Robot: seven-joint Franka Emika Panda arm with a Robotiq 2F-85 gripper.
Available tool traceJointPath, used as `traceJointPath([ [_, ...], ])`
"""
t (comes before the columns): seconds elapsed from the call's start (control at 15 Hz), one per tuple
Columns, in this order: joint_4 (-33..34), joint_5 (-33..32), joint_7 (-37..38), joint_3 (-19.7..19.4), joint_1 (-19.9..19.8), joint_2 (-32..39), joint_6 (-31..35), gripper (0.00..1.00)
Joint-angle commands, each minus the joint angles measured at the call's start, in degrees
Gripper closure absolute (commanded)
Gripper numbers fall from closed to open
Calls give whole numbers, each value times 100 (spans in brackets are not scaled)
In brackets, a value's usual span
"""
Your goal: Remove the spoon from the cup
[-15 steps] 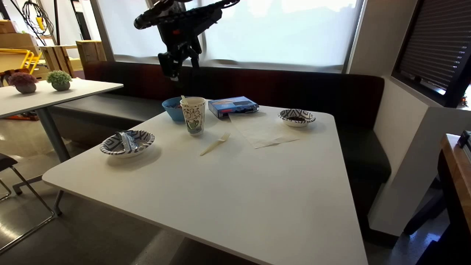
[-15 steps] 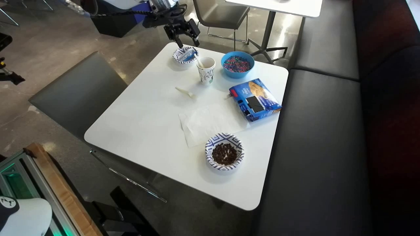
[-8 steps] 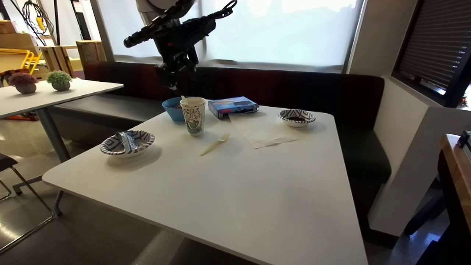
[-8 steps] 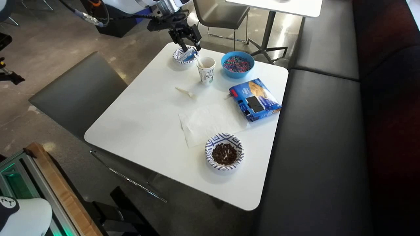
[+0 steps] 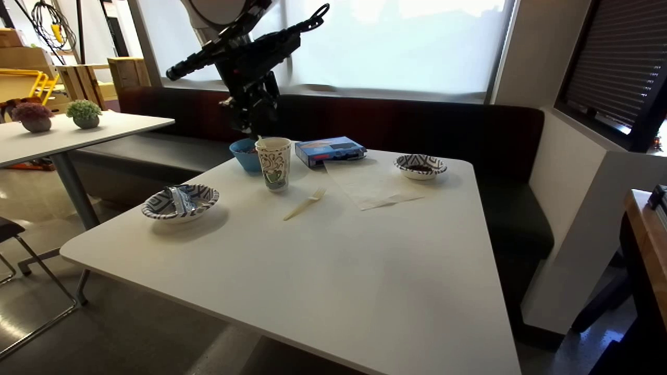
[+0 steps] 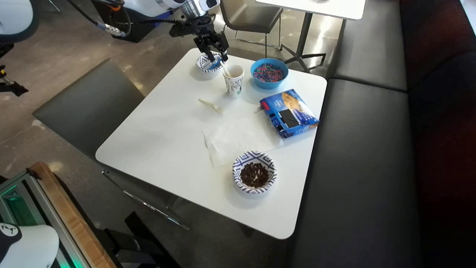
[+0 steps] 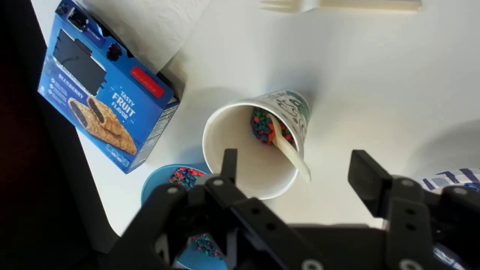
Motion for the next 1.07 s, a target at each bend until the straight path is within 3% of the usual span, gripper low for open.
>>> traceJointPath([
  [0.0,574,194,-62,-102,52,409,-235,18],
  [0.07,643,221,-85,-97,44,460,-275,14],
  [0.33,882,264,-116,-126,42,644,-289,29],
  [0.67,1099,293,-139,-161,31,803,-275,34],
  [1.0,1238,297,-169,-194,47,896,-347,50],
])
